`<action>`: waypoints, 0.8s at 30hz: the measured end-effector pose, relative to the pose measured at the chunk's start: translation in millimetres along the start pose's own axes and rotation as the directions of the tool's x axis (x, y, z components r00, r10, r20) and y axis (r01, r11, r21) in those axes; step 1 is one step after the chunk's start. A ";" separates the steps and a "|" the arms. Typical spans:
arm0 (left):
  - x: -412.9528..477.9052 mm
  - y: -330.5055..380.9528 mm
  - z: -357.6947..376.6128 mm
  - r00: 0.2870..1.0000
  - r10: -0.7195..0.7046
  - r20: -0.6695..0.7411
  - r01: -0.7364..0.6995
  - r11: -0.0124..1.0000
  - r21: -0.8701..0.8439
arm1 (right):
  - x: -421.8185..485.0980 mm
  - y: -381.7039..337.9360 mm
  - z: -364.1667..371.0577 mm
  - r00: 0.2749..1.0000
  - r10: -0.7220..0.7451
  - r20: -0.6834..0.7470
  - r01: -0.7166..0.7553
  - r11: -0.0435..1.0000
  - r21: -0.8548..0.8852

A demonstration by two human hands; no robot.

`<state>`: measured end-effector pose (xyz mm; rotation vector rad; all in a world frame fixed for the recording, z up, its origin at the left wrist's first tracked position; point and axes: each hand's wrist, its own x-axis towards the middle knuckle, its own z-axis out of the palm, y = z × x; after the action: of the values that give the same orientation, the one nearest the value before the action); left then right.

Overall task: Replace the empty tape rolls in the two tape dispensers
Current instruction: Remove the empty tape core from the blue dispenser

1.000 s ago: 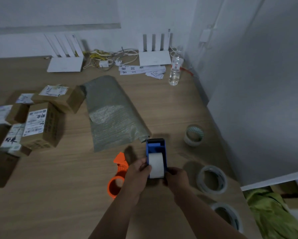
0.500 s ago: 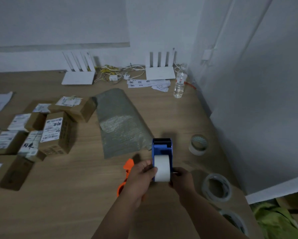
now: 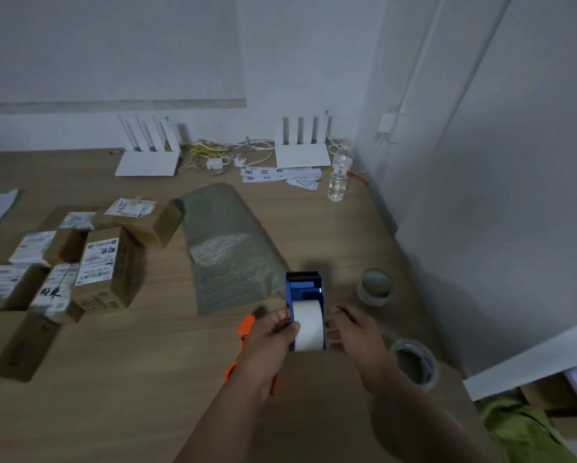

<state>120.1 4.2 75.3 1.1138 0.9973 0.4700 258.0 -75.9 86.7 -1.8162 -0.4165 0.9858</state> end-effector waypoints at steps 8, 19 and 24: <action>-4.1 2.2 0.9 1.000 0.024 -0.015 -0.024 1.000 0.006 | -6.8 -7.2 12.4 0.984 0.084 0.154 -0.096 0.993 0.068; -3.3 -1.4 3.8 1.000 -0.030 -0.001 0.030 0.999 -0.023 | 4.7 3.1 6.9 0.971 0.139 0.193 -0.162 0.981 0.111; -4.8 -2.2 10.7 1.000 -0.020 -0.024 0.021 1.000 0.007 | 11.6 9.6 -3.7 0.977 0.143 0.159 -0.168 0.974 0.153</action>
<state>126.4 -5.9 76.3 1.1054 1.0311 0.4647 266.6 -74.8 73.9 -1.6505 -0.2744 1.2317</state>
